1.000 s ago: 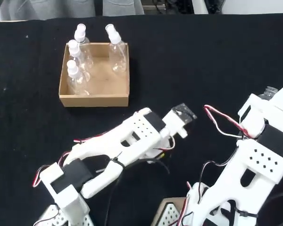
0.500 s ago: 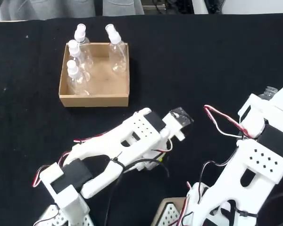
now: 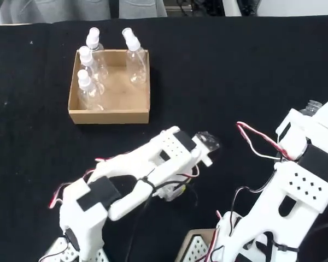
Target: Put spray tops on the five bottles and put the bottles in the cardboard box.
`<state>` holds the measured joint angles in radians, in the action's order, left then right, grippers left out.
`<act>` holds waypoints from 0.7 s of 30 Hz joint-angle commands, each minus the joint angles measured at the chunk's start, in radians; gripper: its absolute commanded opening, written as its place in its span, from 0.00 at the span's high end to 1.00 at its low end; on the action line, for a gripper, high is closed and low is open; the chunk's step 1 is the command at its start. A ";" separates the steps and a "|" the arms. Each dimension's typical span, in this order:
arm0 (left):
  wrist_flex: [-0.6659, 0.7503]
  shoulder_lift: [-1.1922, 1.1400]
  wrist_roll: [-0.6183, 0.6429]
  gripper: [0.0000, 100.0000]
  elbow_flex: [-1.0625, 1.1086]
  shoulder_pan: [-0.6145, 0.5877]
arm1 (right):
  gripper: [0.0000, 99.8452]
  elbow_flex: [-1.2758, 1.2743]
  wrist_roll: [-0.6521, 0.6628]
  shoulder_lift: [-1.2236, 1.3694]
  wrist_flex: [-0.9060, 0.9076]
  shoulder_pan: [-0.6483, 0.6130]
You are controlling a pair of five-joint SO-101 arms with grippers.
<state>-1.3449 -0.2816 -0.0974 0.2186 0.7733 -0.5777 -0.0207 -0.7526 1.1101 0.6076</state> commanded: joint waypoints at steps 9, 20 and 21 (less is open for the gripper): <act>-0.002 0.003 -0.006 0.97 -0.090 -0.012 | 0.88 0.033 0.002 -0.035 -0.026 0.018; -0.015 0.169 -0.008 0.97 -0.019 -0.033 | 0.88 0.033 0.003 -0.035 -0.023 0.003; -0.015 0.189 -0.009 0.97 -0.013 -0.044 | 0.88 0.033 0.003 -0.035 -0.020 -0.008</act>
<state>-1.3571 -0.2232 -0.0974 0.1972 0.7672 -0.5777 -0.0207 -0.7526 1.1101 0.6076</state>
